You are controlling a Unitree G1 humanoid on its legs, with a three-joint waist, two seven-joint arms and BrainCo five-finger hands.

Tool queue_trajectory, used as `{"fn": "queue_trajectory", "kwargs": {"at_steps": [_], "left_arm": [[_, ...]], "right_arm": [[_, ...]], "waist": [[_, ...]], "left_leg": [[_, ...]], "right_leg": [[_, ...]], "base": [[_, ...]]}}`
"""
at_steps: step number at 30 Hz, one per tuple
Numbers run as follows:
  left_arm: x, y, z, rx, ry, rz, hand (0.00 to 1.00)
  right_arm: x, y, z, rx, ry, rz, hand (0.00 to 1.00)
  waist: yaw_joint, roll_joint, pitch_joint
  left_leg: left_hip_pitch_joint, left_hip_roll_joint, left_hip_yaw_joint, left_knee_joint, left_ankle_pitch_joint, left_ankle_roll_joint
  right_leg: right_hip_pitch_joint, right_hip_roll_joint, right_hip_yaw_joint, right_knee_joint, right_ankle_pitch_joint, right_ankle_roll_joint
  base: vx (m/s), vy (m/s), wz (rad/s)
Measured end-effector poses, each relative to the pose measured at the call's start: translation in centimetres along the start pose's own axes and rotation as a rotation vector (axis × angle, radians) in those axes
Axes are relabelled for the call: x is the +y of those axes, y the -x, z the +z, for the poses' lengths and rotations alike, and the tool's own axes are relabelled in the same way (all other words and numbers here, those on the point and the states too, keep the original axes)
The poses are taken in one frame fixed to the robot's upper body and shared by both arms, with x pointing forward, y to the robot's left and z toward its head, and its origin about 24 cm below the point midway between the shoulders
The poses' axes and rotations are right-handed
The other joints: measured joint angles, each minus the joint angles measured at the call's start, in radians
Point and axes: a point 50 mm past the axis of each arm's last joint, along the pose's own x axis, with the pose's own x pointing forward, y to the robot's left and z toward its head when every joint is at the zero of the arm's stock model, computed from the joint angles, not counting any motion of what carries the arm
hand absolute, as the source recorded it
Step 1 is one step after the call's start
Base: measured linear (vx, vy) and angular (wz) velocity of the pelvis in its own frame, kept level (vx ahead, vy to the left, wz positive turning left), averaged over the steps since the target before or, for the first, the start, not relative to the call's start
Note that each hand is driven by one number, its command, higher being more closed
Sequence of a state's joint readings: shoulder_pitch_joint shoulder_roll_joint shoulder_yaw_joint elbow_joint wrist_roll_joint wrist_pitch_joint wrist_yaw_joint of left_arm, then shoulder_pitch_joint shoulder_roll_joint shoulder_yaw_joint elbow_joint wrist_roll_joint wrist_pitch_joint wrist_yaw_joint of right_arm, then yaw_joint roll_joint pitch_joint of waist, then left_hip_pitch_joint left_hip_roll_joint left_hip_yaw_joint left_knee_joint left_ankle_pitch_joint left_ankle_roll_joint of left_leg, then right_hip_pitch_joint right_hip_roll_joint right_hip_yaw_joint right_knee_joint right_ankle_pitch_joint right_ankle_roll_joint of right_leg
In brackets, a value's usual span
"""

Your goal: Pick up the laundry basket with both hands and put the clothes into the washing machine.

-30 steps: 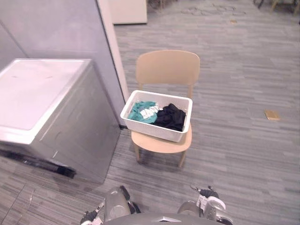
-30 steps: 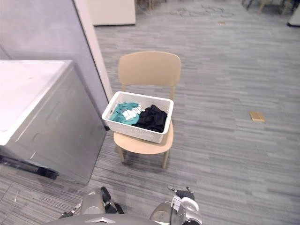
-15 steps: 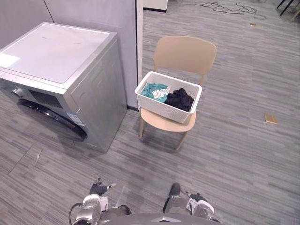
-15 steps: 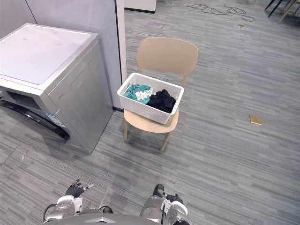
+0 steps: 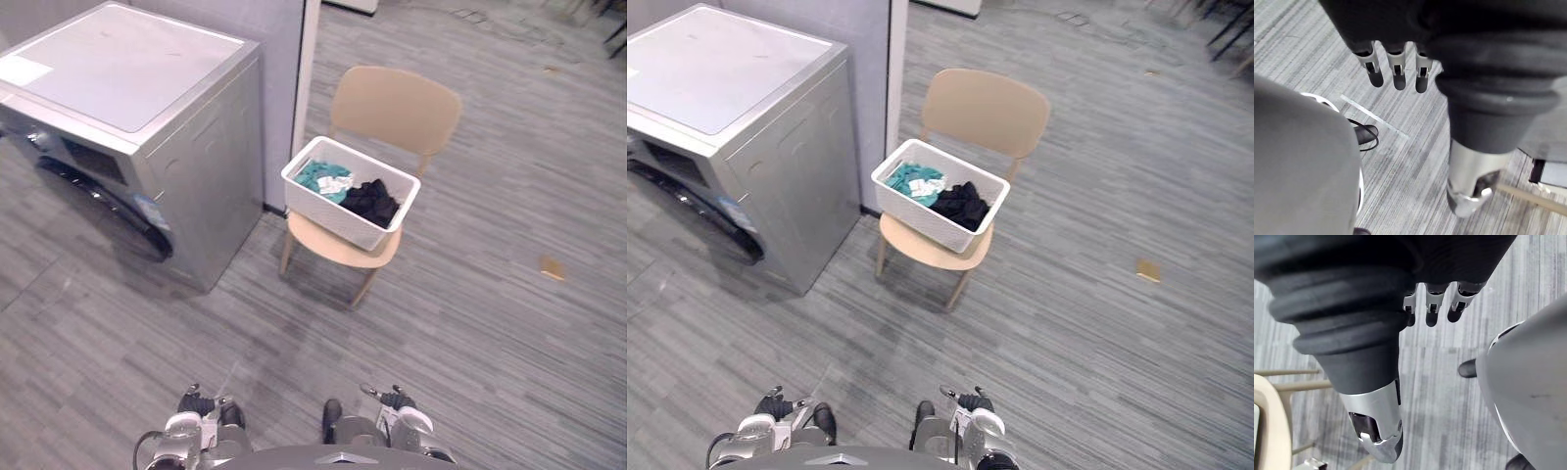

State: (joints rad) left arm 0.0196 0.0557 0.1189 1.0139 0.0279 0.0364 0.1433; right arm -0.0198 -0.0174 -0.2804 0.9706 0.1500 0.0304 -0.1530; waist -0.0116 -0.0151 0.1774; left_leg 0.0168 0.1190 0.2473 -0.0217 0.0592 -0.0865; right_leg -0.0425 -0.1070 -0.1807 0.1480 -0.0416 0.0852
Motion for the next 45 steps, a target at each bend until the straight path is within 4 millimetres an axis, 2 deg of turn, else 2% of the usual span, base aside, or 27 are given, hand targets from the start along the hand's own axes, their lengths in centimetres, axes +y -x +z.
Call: {"fn": "queue_trajectory", "kwargs": {"at_steps": [5,6,9,10,11,13,14,15,16,20,23,24,25,26,27,28,29,30,32,33,34,35,36,37,38,40,45], "left_arm": [[-0.2,0.0,0.9,-0.046,0.027,0.003,0.00],[-0.3,0.1,1.1,-0.056,0.037,0.004,0.00],[-0.2,0.1,1.1,-0.059,0.054,0.011,0.00],[0.0,0.1,1.0,-0.054,0.054,0.022,0.00],[0.2,0.1,0.8,-0.050,0.057,0.033,0.00],[0.1,0.1,0.6,-0.042,0.053,0.034,0.00],[0.0,0.1,0.1,-0.018,0.045,0.029,0.00],[0.0,0.2,-0.1,-0.012,0.041,0.029,0.00],[0.3,0.2,-0.5,-0.004,0.021,0.033,0.00],[0.8,0.1,-0.4,-0.010,-0.032,0.036,0.00],[1.4,0.0,-0.4,-0.010,-0.059,0.046,0.00],[1.4,0.0,-0.4,-0.006,-0.068,0.044,0.00],[1.2,0.0,-0.5,-0.002,-0.077,0.040,0.00],[1.2,0.0,-0.7,0.009,-0.088,0.038,0.00],[1.3,0.0,-0.7,0.008,-0.086,0.039,0.00],[1.2,0.0,-0.7,0.008,-0.082,0.040,0.00],[1.6,-0.1,-0.7,0.010,-0.080,0.051,0.00],[1.9,-0.1,-0.6,0.012,-0.054,0.065,0.00],[1.7,-0.1,-0.5,0.015,-0.025,0.066,0.00],[1.4,-0.1,-0.6,0.021,-0.012,0.061,0.00],[1.3,-0.1,-0.7,0.024,-0.005,0.058,0.00],[0.9,0.0,-0.9,0.032,0.024,0.053,0.00],[0.8,0.0,-1.0,0.036,0.035,0.054,0.00],[0.2,0.1,-1.0,0.042,0.056,0.044,0.00],[-0.6,0.3,-1.4,0.057,0.074,0.028,0.00],[-1.2,0.4,-1.7,0.073,0.090,0.016,0.00],[-1.1,0.3,-1.5,0.061,0.047,-0.004,0.00]], "right_arm": [[-0.6,-0.1,0.2,-0.009,0.014,-0.018,0.00],[-0.8,-0.1,0.1,-0.006,0.035,-0.025,0.00],[-1.2,-0.1,-0.1,-0.001,0.032,-0.039,0.00],[-1.3,0.0,-0.5,0.008,0.033,-0.044,0.00],[-1.3,0.2,-1.1,0.025,0.031,-0.045,0.00],[-2.4,0.1,-1.2,0.025,0.025,-0.074,0.00],[-3.4,0.1,-1.0,0.023,0.026,-0.100,0.00],[-3.9,0.1,-1.3,0.035,0.028,-0.113,0.00],[-4.7,0.3,-2.1,0.068,0.033,-0.137,0.00],[-4.7,0.4,-2.6,0.093,0.030,-0.141,0.00],[-4.1,0.3,-2.5,0.092,0.027,-0.128,0.00],[-4.1,0.3,-2.5,0.089,0.027,-0.127,0.00],[-4.2,0.3,-2.3,0.086,0.028,-0.130,0.00],[-4.0,0.2,-1.6,0.054,0.024,-0.124,0.00],[-3.7,0.1,-0.8,0.018,0.030,-0.113,0.00],[-3.6,0.2,-0.9,0.016,0.036,-0.109,0.00],[-3.1,0.1,-0.6,0.005,0.050,-0.093,0.00],[-2.2,0.2,-0.6,0.000,0.047,-0.070,0.00],[-1.4,0.3,-0.5,-0.016,0.021,-0.052,0.00],[-1.0,0.3,-0.4,-0.018,-0.003,-0.041,0.00],[-0.8,0.4,-0.6,-0.014,-0.015,-0.035,0.00],[-0.3,0.5,-0.9,-0.002,-0.037,-0.024,0.00],[-0.3,0.5,-1.2,0.007,-0.048,-0.023,0.00],[-0.6,0.4,-0.8,0.002,-0.048,-0.021,0.00],[-1.2,0.2,-0.5,-0.008,-0.046,-0.035,0.00],[-1.7,0.1,-0.5,-0.002,-0.035,-0.042,0.00],[-1.1,-0.1,-0.3,0.014,-0.033,-0.006,0.00]], "waist": [[0.005,0.010,0.035],[0.017,0.010,0.034],[0.019,0.015,0.036],[0.016,0.006,0.031],[0.011,-0.015,0.027],[0.008,0.006,0.023],[-0.007,0.035,0.016],[-0.010,0.037,0.016],[-0.016,0.026,-0.002],[-0.024,0.014,0.004],[-0.022,-0.008,0.006],[-0.024,-0.013,0.012],[-0.032,-0.014,0.014],[-0.044,-0.005,0.014],[-0.045,-0.001,0.017],[-0.046,-0.001,0.020],[-0.039,-0.010,0.022],[-0.024,-0.022,0.022],[-0.019,-0.022,0.022],[-0.021,-0.022,0.022],[-0.022,-0.023,0.021],[-0.019,-0.035,0.014],[-0.016,-0.044,0.009],[-0.015,-0.016,0.005],[-0.014,0.010,-0.008],[-0.010,0.041,-0.026],[-0.010,0.040,-0.032]], "left_leg": [[-0.092,0.003,-0.059,0.187,-0.053,-0.006],[-0.105,0.007,-0.057,0.194,-0.059,-0.002],[-0.120,0.010,-0.045,0.188,-0.078,0.009],[-0.107,0.008,-0.011,0.154,-0.081,0.006],[-0.104,0.012,0.044,0.148,-0.077,0.031],[-0.105,0.043,0.058,0.208,-0.101,0.051],[-0.084,0.052,0.074,0.184,-0.078,-0.005],[-0.066,0.030,0.073,0.150,-0.071,-0.005],[-0.025,-0.026,0.069,0.023,-0.027,0.003],[0.004,-0.093,0.062,-0.064,0.018,0.027],[0.033,-0.150,0.054,-0.064,-0.003,0.059],[0.045,-0.168,0.041,-0.065,-0.019,0.070],[0.050,-0.169,0.032,-0.065,-0.023,0.075],[0.063,-0.168,0.009,-0.064,-0.027,0.081],[0.081,-0.160,-0.009,-0.063,-0.028,0.082],[0.093,-0.154,-0.019,-0.062,-0.030,0.083],[0.098,-0.142,-0.032,-0.057,-0.033,0.085],[0.100,-0.127,-0.043,-0.057,-0.033,0.088],[0.105,-0.105,-0.064,-0.057,-0.038,0.082],[0.115,-0.103,-0.078,-0.057,-0.040,0.077],[0.119,-0.107,-0.081,-0.057,-0.043,0.073],[0.123,-0.127,-0.085,-0.057,-0.051,0.061],[0.125,-0.140,-0.091,-0.057,-0.060,0.055],[0.136,-0.119,-0.098,-0.057,-0.072,0.043],[0.134,-0.085,-0.068,-0.057,-0.086,0.026],[0.141,-0.049,-0.047,-0.057,-0.079,0.005],[0.145,-0.013,-0.060,-0.057,-0.085,-0.008]], "right_leg": [[-0.009,-0.037,-0.052,0.089,-0.054,0.004],[-0.026,-0.048,-0.050,0.111,-0.058,0.004],[-0.026,-0.050,-0.048,0.110,-0.058,0.004],[-0.027,-0.063,-0.046,0.097,-0.054,0.010],[-0.027,-0.083,-0.048,0.068,-0.048,0.019],[-0.027,-0.096,-0.055,0.067,-0.034,0.037],[-0.009,-0.099,-0.061,0.064,-0.029,0.052],[0.006,-0.109,-0.057,0.042,-0.025,0.060],[0.031,-0.131,-0.055,-0.024,-0.016,0.074],[0.042,-0.169,-0.055,-0.046,0.001,0.102],[0.057,-0.231,-0.056,0.004,-0.004,0.109],[0.048,-0.259,-0.057,0.083,0.001,0.117],[0.024,-0.269,-0.054,0.148,0.004,0.113],[-0.041,-0.285,-0.037,0.312,0.023,0.051],[-0.110,-0.285,0.009,0.466,0.075,-0.042],[-0.145,-0.276,0.042,0.528,0.095,-0.065],[-0.200,-0.232,0.106,0.620,0.052,-0.039],[-0.237,-0.167,0.146,0.664,-0.024,-0.017],[-0.252,-0.065,0.167,0.616,-0.118,0.008],[-0.231,-0.024,0.161,0.506,-0.140,0.012],[-0.213,-0.011,0.161,0.433,-0.136,0.006],[-0.171,-0.013,0.159,0.284,-0.071,-0.041],[-0.157,-0.023,0.162,0.239,-0.050,-0.023],[-0.123,-0.013,0.130,0.208,-0.057,-0.011],[-0.103,0.010,0.109,0.164,-0.049,-0.021],[-0.079,0.038,0.087,0.131,-0.046,-0.028],[-0.025,0.079,0.058,0.048,-0.025,-0.046]], "base": [[-0.11,0.021,0.40],[-0.15,0.040,0.19],[-0.15,0.043,0.09],[-0.09,0.060,0.19],[-0.04,0.078,0.16],[0.01,0.113,0.15],[0.02,0.142,0.24],[0.05,0.220,0.41],[0.04,0.191,0.38],[0.08,0.137,0.34],[0.15,0.143,0.17],[0.17,0.123,0.23],[0.10,0.066,0.42],[0.12,0.058,0.55],[0.14,0.057,0.56],[0.20,0.027,0.44],[0.21,-0.016,0.32],[0.21,-0.035,0.29],[0.18,-0.081,0.35],[0.21,-0.145,0.43],[0.18,-0.177,0.41],[0.13,-0.176,0.31],[0.15,-0.187,0.34],[0.17,-0.157,0.28],[0.20,-0.136,0.26],[0.22,-0.123,0.15],[0.13,-0.081,0.10]]}}
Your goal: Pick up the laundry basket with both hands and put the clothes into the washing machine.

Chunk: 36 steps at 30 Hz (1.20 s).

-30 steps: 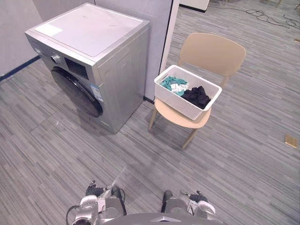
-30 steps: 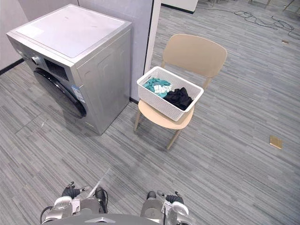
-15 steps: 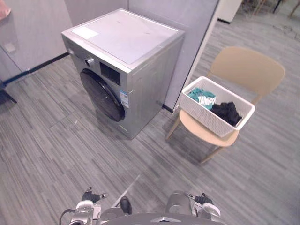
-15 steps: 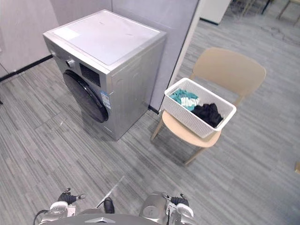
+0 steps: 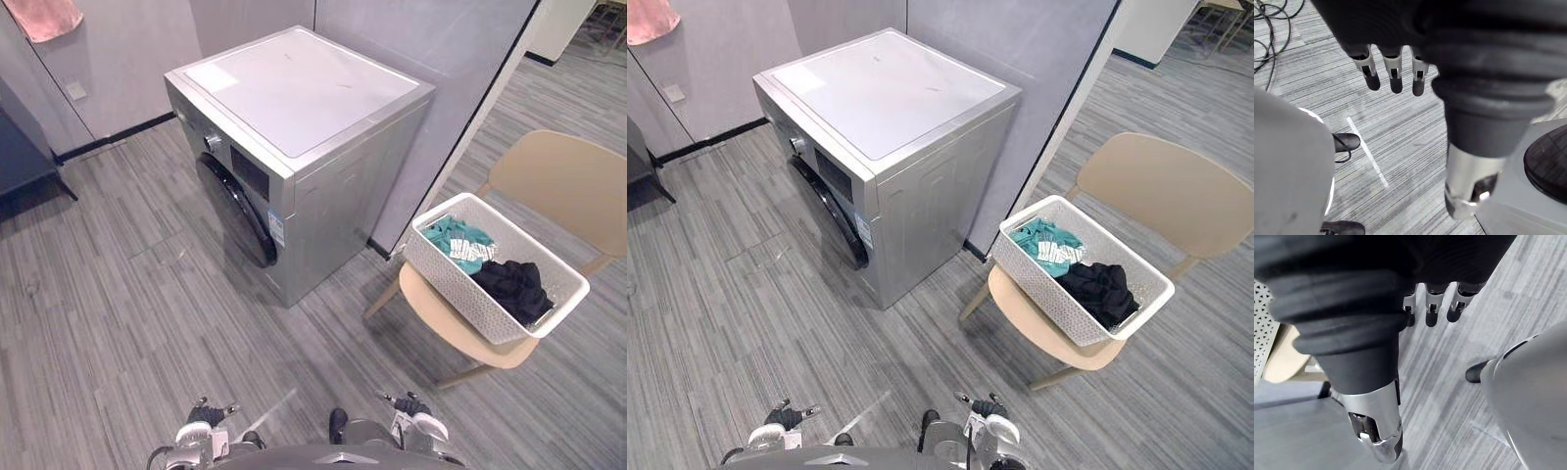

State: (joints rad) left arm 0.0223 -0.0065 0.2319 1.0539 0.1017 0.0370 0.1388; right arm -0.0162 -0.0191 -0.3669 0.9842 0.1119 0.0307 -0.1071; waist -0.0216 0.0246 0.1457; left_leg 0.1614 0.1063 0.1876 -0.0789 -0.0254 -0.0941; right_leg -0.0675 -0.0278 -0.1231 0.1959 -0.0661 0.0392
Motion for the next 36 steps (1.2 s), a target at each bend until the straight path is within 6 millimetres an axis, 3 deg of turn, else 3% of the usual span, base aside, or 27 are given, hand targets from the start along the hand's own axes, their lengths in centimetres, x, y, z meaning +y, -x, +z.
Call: {"fn": "queue_trajectory", "kwargs": {"at_steps": [1,2,8,11,15,17,19,21,22,23,24,25,27,29,30,31,33,34,35,36], "left_arm": [[0.1,0.0,0.1,-0.002,-0.003,0.001,0.00],[1.1,-0.2,-0.2,0.004,-0.113,0.001,0.00],[1.1,-0.2,-0.2,0.005,-0.111,0.002,0.00],[1.5,-0.2,-0.4,0.019,-0.066,0.014,0.00],[2.3,0.0,-1.7,0.068,0.027,0.041,0.00],[3.1,0.0,-1.9,0.085,0.103,0.064,0.00],[3.3,0.0,-2.0,0.095,0.153,0.070,0.00],[3.3,0.0,-2.1,0.102,0.165,0.066,0.00],[3.2,-0.1,-1.9,0.097,0.165,0.064,0.00],[3.3,-0.2,-1.6,0.090,0.163,0.066,0.00],[3.6,-0.1,-1.9,0.100,0.156,0.074,0.00],[4.2,0.1,-2.9,0.130,0.150,0.091,0.00],[5.6,0.3,-3.4,0.146,0.169,0.132,0.00],[5.9,0.2,-2.9,0.133,0.200,0.139,0.00],[5.6,0.0,-2.2,0.116,0.214,0.128,0.00],[4.7,-0.2,-1.4,0.101,0.230,0.103,0.00],[3.0,-0.4,-0.7,0.089,0.266,0.053,0.00],[1.2,-0.2,-0.8,0.101,0.285,0.010,0.00],[0.8,-0.2,-0.8,0.103,0.284,-0.002,0.00],[0.6,-0.3,0.0,0.078,0.284,-0.013,0.00]], "right_arm": [[0.0,0.0,-0.1,0.006,0.000,0.001,0.00],[-0.8,0.1,-0.9,0.035,-0.039,0.017,0.00],[-1.2,0.2,-1.4,0.047,-0.043,0.008,0.00],[-2.1,0.2,-2.3,0.096,-0.083,-0.027,0.00],[-2.9,0.3,-2.9,0.128,-0.131,-0.055,0.00],[-3.2,0.3,-3.3,0.158,-0.164,-0.072,0.00],[-3.9,0.4,-3.8,0.182,-0.204,-0.101,0.00],[-4.9,0.7,-4.5,0.210,-0.220,-0.129,0.00],[-6.3,1.1,-5.3,0.229,-0.221,-0.165,0.00],[-6.6,1.0,-4.8,0.211,-0.222,-0.173,0.00],[-6.6,0.9,-4.6,0.204,-0.224,-0.171,0.00],[-6.0,0.7,-4.1,0.187,-0.253,-0.162,0.00],[-4.9,0.8,-4.4,0.188,-0.268,-0.138,0.00],[-4.1,0.8,-4.6,0.192,-0.284,-0.123,0.00],[-3.8,0.9,-5.0,0.206,-0.315,-0.125,0.00],[-3.7,1.0,-5.5,0.228,-0.326,-0.127,0.00],[-3.8,1.1,-5.8,0.237,-0.349,-0.136,0.00],[-4.3,0.9,-5.0,0.209,-0.357,-0.147,0.00],[-4.5,0.9,-4.7,0.198,-0.353,-0.150,0.00],[-4.2,0.7,-4.0,0.170,-0.352,-0.141,0.00]], "waist": [[0.002,-0.004,-0.001],[-0.014,0.001,-0.009],[-0.014,0.001,-0.009],[-0.012,0.002,-0.011],[-0.010,0.010,-0.031],[0.006,0.005,-0.031],[0.008,0.004,-0.028],[0.002,-0.010,-0.024],[-0.011,-0.020,-0.017],[0.004,-0.018,-0.003],[0.007,-0.016,0.003],[0.001,-0.001,0.021],[0.003,-0.024,0.022],[0.000,-0.045,0.022],[-0.002,-0.059,0.021],[-0.006,-0.070,0.019],[-0.011,-0.068,0.017],[-0.017,-0.016,0.021],[-0.020,-0.003,0.013],[-0.018,-0.001,0.014]], "left_leg": [[-0.001,-0.001,0.001,0.000,0.000,0.000],[-0.003,-0.030,0.004,0.001,-0.008,0.023],[-0.003,-0.028,0.005,0.001,-0.010,0.021],[-0.012,-0.016,0.007,0.073,-0.052,0.017],[-0.008,-0.005,0.016,0.080,-0.064,0.008],[-0.058,0.010,0.016,0.173,-0.110,0.006],[-0.103,0.015,-0.001,0.254,-0.149,0.012],[-0.120,-0.011,-0.021,0.301,-0.179,0.045],[-0.122,-0.024,-0.013,0.325,-0.192,0.053],[-0.126,-0.048,-0.007,0.340,-0.216,0.056],[-0.113,-0.053,-0.003,0.340,-0.223,0.064],[-0.081,-0.052,-0.003,0.337,-0.234,0.074],[-0.049,-0.046,0.017,0.323,-0.248,0.084],[-0.020,-0.047,0.044,0.277,-0.248,0.084],[-0.005,-0.050,0.060,0.237,-0.248,0.083],[0.008,-0.066,0.060,0.201,-0.245,0.080],[0.040,-0.094,0.060,0.158,-0.254,0.066],[0.069,-0.059,0.064,0.171,-0.260,0.045],[0.059,-0.047,0.070,0.215,-0.262,0.035],[-0.011,-0.025,0.079,0.407,-0.252,0.008]], "right_leg": [[0.001,0.001,0.001,-0.004,0.002,0.001],[0.050,-0.018,0.011,-0.127,0.076,0.025],[0.051,-0.018,0.010,-0.129,0.076,0.025],[0.088,-0.017,0.003,-0.152,0.076,0.025],[0.105,-0.008,0.003,-0.176,0.080,0.024],[0.099,-0.008,-0.009,-0.171,0.079,0.025],[0.094,-0.023,-0.053,-0.124,0.047,0.040],[0.078,-0.083,-0.128,-0.010,-0.035,0.088],[0.046,-0.142,-0.168,0.140,-0.081,0.101],[-0.064,-0.209,-0.162,0.395,-0.073,0.051],[-0.114,-0.230,-0.148,0.501,-0.036,-0.006],[-0.190,-0.231,-0.102,0.638,-0.008,-0.037],[-0.270,-0.204,-0.093,0.721,-0.054,-0.007],[-0.316,-0.169,-0.172,0.649,-0.082,0.009],[-0.298,-0.158,-0.295,0.504,-0.081,0.010],[-0.257,-0.153,-0.447,0.357,-0.063,-0.061],[-0.197,-0.118,-0.497,0.190,-0.028,-0.115],[-0.153,-0.079,-0.517,0.158,-0.028,-0.145],[-0.144,-0.071,-0.522,0.146,-0.039,-0.149],[-0.109,-0.073,-0.525,0.127,-0.045,-0.145]], "base": [[0.03,-0.010,0.01],[0.00,0.000,0.00],[0.00,0.000,0.01],[0.00,-0.002,0.04],[0.02,-0.014,-0.03],[0.01,-0.018,0.09],[-0.02,0.004,0.62],[-0.01,0.073,1.20],[-0.03,0.162,1.04],[-0.04,0.181,0.71],[-0.07,0.189,0.10],[0.04,0.171,-0.06],[0.12,0.129,-0.18],[0.17,0.063,-0.31],[0.27,0.060,-0.20],[0.31,0.057,-0.14],[0.44,0.024,0.04],[0.63,0.034,0.12],[0.54,0.026,0.13],[0.52,0.007,0.15]]}}
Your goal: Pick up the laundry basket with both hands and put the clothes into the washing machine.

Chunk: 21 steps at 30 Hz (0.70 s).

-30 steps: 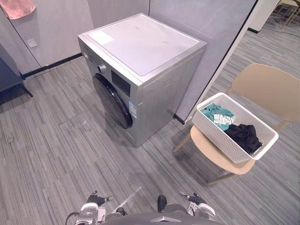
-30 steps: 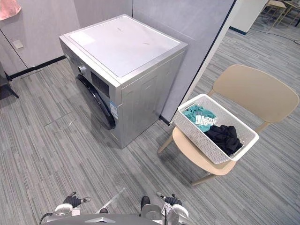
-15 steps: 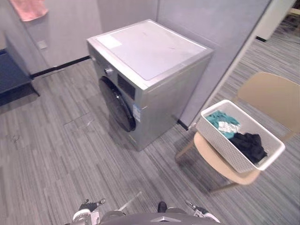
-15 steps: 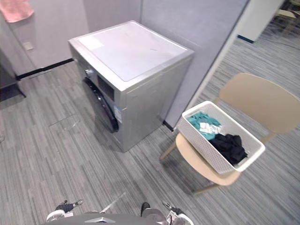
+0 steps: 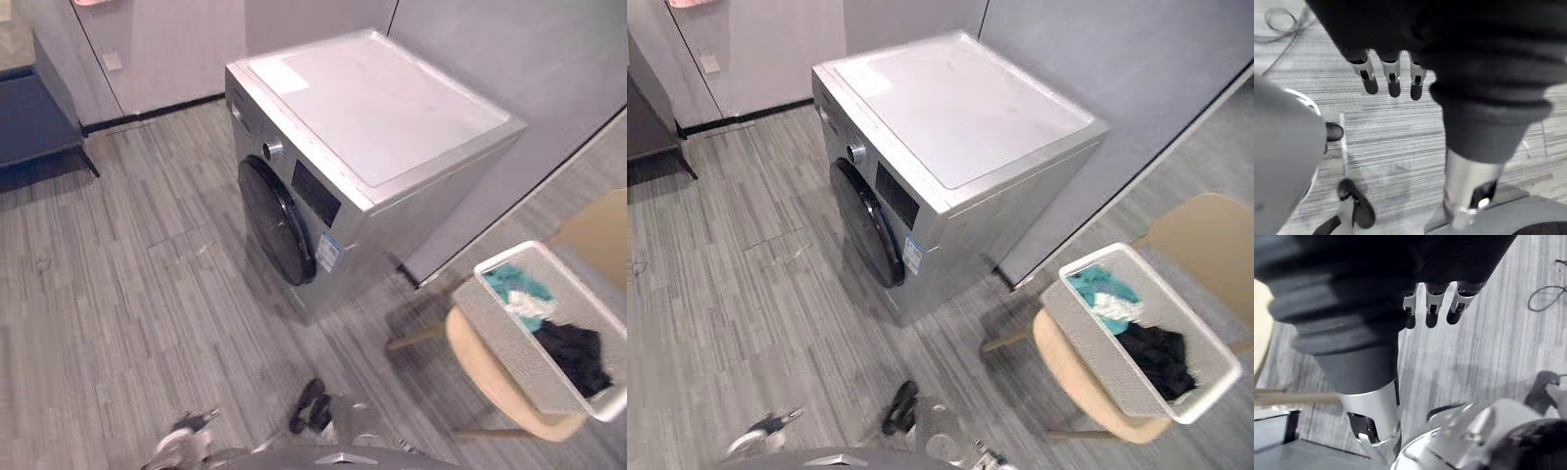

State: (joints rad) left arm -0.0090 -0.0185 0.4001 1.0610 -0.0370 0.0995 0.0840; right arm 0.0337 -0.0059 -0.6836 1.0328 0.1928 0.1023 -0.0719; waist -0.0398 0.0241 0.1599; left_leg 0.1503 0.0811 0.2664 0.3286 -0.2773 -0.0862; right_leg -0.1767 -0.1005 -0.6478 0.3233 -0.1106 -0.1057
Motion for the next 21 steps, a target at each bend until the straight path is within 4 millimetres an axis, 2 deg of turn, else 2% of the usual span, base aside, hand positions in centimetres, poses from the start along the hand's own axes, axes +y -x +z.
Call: {"fn": "queue_trajectory", "kwargs": {"at_steps": [1,2,3,4,5,6,7,8,9,10,11,12,13,14,15,16,17,19,21], "left_arm": [[-0.3,0.0,0.5,-0.017,0.013,-0.007,0.00],[-0.6,0.1,0.6,-0.029,0.042,-0.014,0.00],[-0.8,0.1,0.6,-0.032,0.062,-0.017,0.00],[-0.8,0.2,0.8,-0.048,0.074,-0.020,0.00],[-0.6,0.2,0.7,-0.054,0.071,-0.015,0.00],[-0.4,0.2,0.5,-0.051,0.066,-0.012,0.00],[0.1,0.3,0.0,-0.042,0.067,-0.002,0.00],[0.8,0.2,0.4,-0.058,0.054,0.010,0.00],[1.2,0.2,0.6,-0.063,0.046,0.018,0.00],[2.0,0.2,0.5,-0.060,0.032,0.042,0.00],[2.2,0.2,0.3,-0.055,0.029,0.050,0.00],[3.4,0.5,-1.9,0.009,0.014,0.093,0.00],[3.2,0.6,-3.0,0.043,0.003,0.099,0.00],[3.0,0.6,-3.2,0.055,-0.016,0.096,0.00],[3.9,0.4,-2.2,0.032,-0.089,0.112,0.00],[5.1,0.3,-1.2,0.010,-0.135,0.136,0.00],[5.3,0.3,-1.0,0.007,-0.150,0.141,0.00],[5.2,0.3,-1.4,0.017,-0.189,0.131,0.00],[4.5,0.3,-1.0,0.000,-0.237,0.108,0.00]], "right_arm": [[0.6,0.1,0.5,-0.025,0.014,0.020,0.00],[1.4,0.1,1.2,-0.059,0.042,0.046,0.00],[1.9,0.2,1.4,-0.071,0.059,0.062,0.00],[3.5,0.3,2.1,-0.101,0.103,0.108,0.00],[4.9,0.4,2.8,-0.125,0.127,0.146,0.00],[5.7,0.5,3.2,-0.134,0.136,0.165,0.00],[7.4,0.7,3.8,-0.157,0.166,0.209,0.00],[8.9,1.0,4.1,-0.176,0.198,0.250,0.00],[9.9,1.3,4.4,-0.191,0.221,0.276,0.00],[10.9,1.5,4.6,-0.204,0.261,0.305,0.00],[11.1,1.6,4.6,-0.208,0.273,0.311,0.00],[11.8,1.9,5.0,-0.245,0.367,0.337,0.00],[11.6,2.0,5.6,-0.275,0.394,0.337,0.00],[11.5,2.0,5.6,-0.283,0.410,0.337,0.00],[11.1,2.1,5.7,-0.306,0.408,0.321,0.00],[10.7,2.0,5.0,-0.292,0.441,0.330,0.00],[10.5,2.0,4.8,-0.290,0.452,0.332,0.00],[9.6,2.2,4.3,-0.302,0.480,0.342,0.00],[9.0,2.5,3.8,-0.308,0.564,0.390,0.00]], "waist": [[0.001,0.008,0.004],[0.009,0.023,0.005],[0.015,0.030,0.002],[0.028,0.031,0.004],[0.045,0.028,0.006],[0.054,0.032,0.004],[0.067,0.033,0.003],[0.077,0.025,0.005],[0.080,0.021,0.007],[0.080,0.015,0.011],[0.080,0.015,0.011],[0.080,0.033,-0.001],[0.076,0.069,-0.009],[0.070,0.070,-0.009],[0.041,0.039,-0.001],[0.040,-0.016,-0.004],[0.044,-0.028,-0.008],[0.047,-0.033,-0.012],[0.033,-0.035,-0.014]], "left_leg": [[-0.098,0.045,0.003,0.277,0.060,-0.041],[-0.173,0.095,0.004,0.490,0.119,-0.048],[-0.210,0.123,0.005,0.606,0.140,-0.051],[-0.267,0.162,0.007,0.776,0.151,-0.037],[-0.306,0.194,0.017,0.852,0.139,-0.020],[-0.322,0.211,0.025,0.857,0.131,-0.012],[-0.361,0.244,0.032,0.825,0.113,-0.001],[-0.396,0.270,0.025,0.728,0.092,0.020],[-0.405,0.279,0.014,0.657,0.085,0.031],[-0.398,0.284,-0.041,0.461,0.086,0.030],[-0.388,0.280,-0.057,0.399,0.093,0.026],[-0.320,0.279,-0.175,0.090,0.255,0.039],[-0.316,0.283,-0.197,0.074,0.307,-0.041],[-0.297,0.276,-0.186,0.070,0.248,-0.092],[-0.266,0.241,-0.126,0.007,0.168,-0.135],[-0.242,0.198,-0.104,-0.043,0.192,-0.115],[-0.221,0.185,-0.088,-0.072,0.198,-0.112],[-0.152,0.154,-0.021,-0.150,0.217,-0.097],[-0.119,0.118,0.011,-0.230,0.255,-0.087]], "right_leg": [[0.063,0.010,-0.001,-0.039,-0.005,0.008],[0.113,0.025,0.006,-0.059,-0.012,0.019],[0.144,0.034,0.017,-0.070,-0.018,0.022],[0.208,0.037,0.048,-0.083,-0.038,0.046],[0.255,0.037,0.093,-0.099,-0.045,0.058],[0.271,0.035,0.122,-0.106,-0.045,0.058],[0.292,0.021,0.172,-0.124,-0.037,0.074],[0.301,-0.006,0.222,-0.138,-0.028,0.102],[0.301,-0.024,0.251,-0.139,-0.025,0.113],[0.295,-0.057,0.311,-0.131,-0.018,0.144],[0.292,-0.064,0.324,-0.127,-0.016,0.152],[0.250,-0.090,0.429,-0.092,-0.035,0.238],[0.236,-0.097,0.479,-0.082,-0.047,0.297],[0.235,-0.109,0.498,-0.084,-0.052,0.304],[0.226,-0.134,0.512,-0.093,-0.057,0.312],[0.228,-0.142,0.529,-0.123,-0.037,0.309],[0.232,-0.140,0.526,-0.142,-0.021,0.312],[0.245,-0.157,0.529,-0.185,0.033,0.316],[0.237,-0.184,0.531,-0.212,0.056,0.329]], "base": [[0.50,-0.031,0.04],[0.50,-0.024,-0.11],[0.49,0.017,-0.38],[0.44,0.067,-0.68],[0.41,0.099,-0.86],[0.40,0.226,-1.18],[0.38,0.313,-1.31],[0.37,0.352,-1.28],[0.25,0.284,-1.25],[0.22,0.356,-0.88],[0.26,0.503,-1.62],[0.29,0.685,-1.50],[0.25,0.625,-1.46],[0.26,0.708,-0.39],[0.21,0.545,0.02],[0.18,0.443,0.02],[0.09,0.172,-0.21],[0.09,0.140,-0.57],[0.02,0.091,-0.36]]}}
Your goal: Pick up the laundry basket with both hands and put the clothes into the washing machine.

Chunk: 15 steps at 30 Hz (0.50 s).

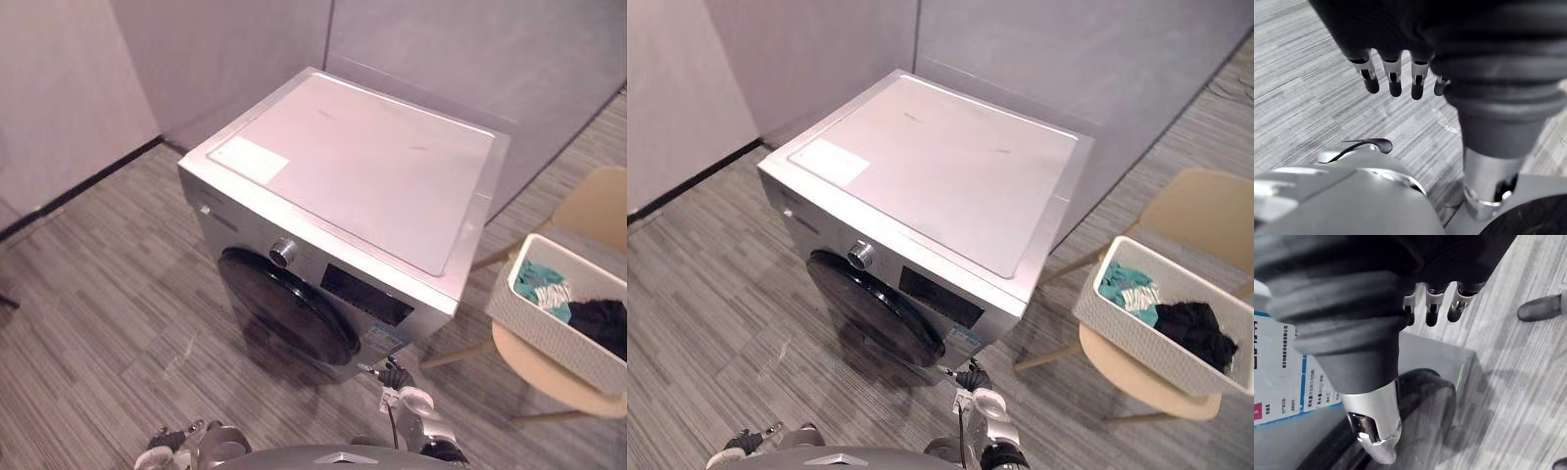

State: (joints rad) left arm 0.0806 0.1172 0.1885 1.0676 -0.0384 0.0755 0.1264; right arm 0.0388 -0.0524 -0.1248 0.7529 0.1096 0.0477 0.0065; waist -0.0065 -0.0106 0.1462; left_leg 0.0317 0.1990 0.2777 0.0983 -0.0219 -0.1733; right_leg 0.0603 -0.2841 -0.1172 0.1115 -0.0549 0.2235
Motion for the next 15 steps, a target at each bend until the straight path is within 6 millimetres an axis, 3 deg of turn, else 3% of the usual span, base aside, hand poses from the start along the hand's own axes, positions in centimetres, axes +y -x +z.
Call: {"fn": "queue_trajectory", "kwargs": {"at_steps": [3,5,9,15], "left_arm": [[-1.0,0.0,1.9,-0.072,-0.025,-0.030,0.00],[-2.5,0.2,2.1,-0.083,-0.019,-0.067,0.00],[-2.8,0.2,2.0,-0.086,-0.024,-0.075,0.00],[-2.0,0.1,2.9,-0.113,-0.045,-0.055,0.00]], "right_arm": [[0.0,0.7,-1.9,0.055,0.055,0.036,0.00],[-0.8,0.8,-1.7,0.051,0.114,0.037,0.00],[-0.7,0.9,-1.7,0.048,0.196,0.076,0.00],[4.2,0.7,-1.0,0.031,0.320,0.316,0.00]], "waist": [[-0.009,0.013,-0.005],[-0.022,0.033,-0.009],[-0.009,0.015,0.001],[0.010,-0.017,0.002]], "left_leg": [[0.002,-0.005,0.004,-0.098,0.066,-0.006],[0.005,0.001,0.005,-0.178,0.118,-0.012],[0.003,0.008,-0.003,-0.184,0.126,-0.012],[-0.060,0.003,-0.020,-0.184,0.140,-0.007]], "right_leg": [[-0.039,0.007,-0.006,-0.007,0.002,0.005],[-0.065,0.024,-0.011,-0.014,0.009,0.017],[-0.065,0.029,-0.018,-0.011,0.011,0.014],[-0.098,0.027,-0.034,-0.041,0.034,0.010]], "base": [[-0.05,-0.024,-0.04],[-0.06,-0.059,0.04],[-0.09,-0.023,0.06],[-0.06,0.010,0.08]]}}
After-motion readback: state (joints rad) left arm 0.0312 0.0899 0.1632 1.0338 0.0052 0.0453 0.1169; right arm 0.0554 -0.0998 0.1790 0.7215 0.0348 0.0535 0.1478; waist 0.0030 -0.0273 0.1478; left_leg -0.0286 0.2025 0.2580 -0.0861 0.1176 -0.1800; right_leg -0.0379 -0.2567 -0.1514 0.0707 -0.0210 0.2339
